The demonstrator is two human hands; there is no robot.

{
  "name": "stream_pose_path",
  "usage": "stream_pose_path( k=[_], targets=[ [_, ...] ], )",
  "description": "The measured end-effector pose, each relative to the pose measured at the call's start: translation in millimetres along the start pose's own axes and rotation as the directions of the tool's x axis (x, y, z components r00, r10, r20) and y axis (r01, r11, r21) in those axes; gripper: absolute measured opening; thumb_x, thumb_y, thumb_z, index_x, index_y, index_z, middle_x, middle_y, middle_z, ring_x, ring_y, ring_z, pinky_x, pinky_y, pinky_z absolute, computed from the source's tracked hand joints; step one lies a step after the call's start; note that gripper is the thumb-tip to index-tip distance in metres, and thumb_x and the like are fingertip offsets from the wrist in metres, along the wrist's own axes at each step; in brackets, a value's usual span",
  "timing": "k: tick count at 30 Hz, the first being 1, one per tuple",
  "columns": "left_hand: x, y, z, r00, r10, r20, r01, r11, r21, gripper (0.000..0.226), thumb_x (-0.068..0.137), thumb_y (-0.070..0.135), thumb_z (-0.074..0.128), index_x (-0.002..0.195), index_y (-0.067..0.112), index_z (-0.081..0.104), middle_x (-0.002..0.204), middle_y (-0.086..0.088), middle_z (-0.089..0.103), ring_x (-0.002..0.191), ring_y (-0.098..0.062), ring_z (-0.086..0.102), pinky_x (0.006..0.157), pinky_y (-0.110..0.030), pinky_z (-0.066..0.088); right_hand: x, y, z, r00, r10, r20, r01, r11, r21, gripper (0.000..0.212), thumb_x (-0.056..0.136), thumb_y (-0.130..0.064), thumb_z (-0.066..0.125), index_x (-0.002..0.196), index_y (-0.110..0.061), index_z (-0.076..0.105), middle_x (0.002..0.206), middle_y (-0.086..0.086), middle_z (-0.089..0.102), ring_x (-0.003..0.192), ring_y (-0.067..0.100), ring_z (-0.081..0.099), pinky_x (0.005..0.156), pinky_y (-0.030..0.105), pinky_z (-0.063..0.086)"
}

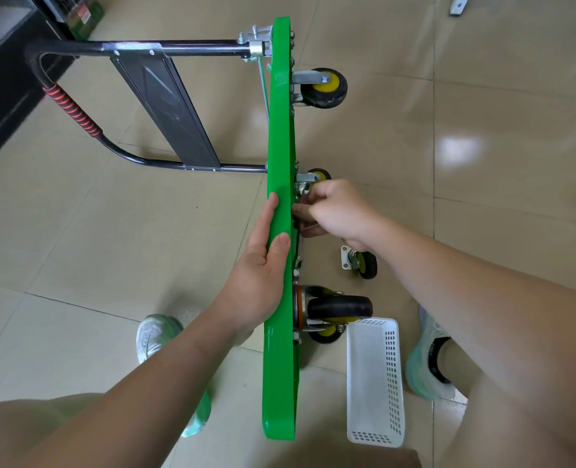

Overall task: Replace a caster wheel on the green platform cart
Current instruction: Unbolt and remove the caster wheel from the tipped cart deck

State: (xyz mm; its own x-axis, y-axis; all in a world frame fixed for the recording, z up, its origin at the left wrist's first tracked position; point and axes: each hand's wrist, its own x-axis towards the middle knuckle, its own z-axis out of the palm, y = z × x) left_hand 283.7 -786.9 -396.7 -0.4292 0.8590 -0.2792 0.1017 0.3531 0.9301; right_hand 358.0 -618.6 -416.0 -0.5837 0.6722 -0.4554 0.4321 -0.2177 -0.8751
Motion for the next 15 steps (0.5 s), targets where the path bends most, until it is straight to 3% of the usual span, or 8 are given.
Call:
stream_pose_path(
  k=[4,8,11,15],
  targets=[
    [0,0,-2,1.000,-0.007,0.011,0.007,1.000,0.008,0.055,0.112,0.030,0.034,0.157,0.056,0.015,0.159,0.029,0.029,0.137,0.019,0.032,0.104,-0.001,0.024,4,-11,-11,0.999,0.051,0.009,-0.051,0.999,0.014,0.017,0.096,-0.010,0.066,0.110,0.000,0.066,0.105,0.013,0.070,0.093,0.029,0.072,0.076,0.041,0.064],
    [0,2,-2,1.000,-0.008,0.018,0.007,1.000,0.009,0.056,0.112,0.029,0.035,0.157,0.055,0.015,0.159,0.029,0.029,0.136,0.022,0.031,0.106,-0.003,0.024,4,-11,-16,0.996,0.062,0.057,-0.057,0.995,-0.081,0.008,0.099,-0.014,0.063,0.102,-0.009,0.067,0.095,0.008,0.073,0.082,0.023,0.073,0.077,0.040,0.063],
    [-1,4,-2,1.000,-0.003,0.011,0.003,1.000,0.003,0.056,0.112,0.028,0.035,0.157,0.055,0.015,0.159,0.029,0.029,0.141,0.017,0.031,0.118,-0.013,0.023,6,-10,-17,0.993,0.069,0.094,-0.071,0.997,0.016,0.015,0.100,-0.013,0.061,0.110,-0.004,0.065,0.102,0.013,0.073,0.090,0.031,0.073,0.079,0.042,0.063],
    [-1,3,-1,1.000,-0.010,0.010,0.011,1.000,-0.005,0.056,0.112,0.029,0.035,0.155,0.058,0.016,0.160,0.027,0.031,0.144,0.008,0.033,0.126,-0.030,0.026,3,-10,-15,0.989,0.074,0.125,-0.088,0.990,0.111,0.009,0.101,-0.008,0.057,0.103,-0.003,0.064,0.093,0.014,0.073,0.081,0.031,0.073,0.073,0.038,0.063]
  ],
)
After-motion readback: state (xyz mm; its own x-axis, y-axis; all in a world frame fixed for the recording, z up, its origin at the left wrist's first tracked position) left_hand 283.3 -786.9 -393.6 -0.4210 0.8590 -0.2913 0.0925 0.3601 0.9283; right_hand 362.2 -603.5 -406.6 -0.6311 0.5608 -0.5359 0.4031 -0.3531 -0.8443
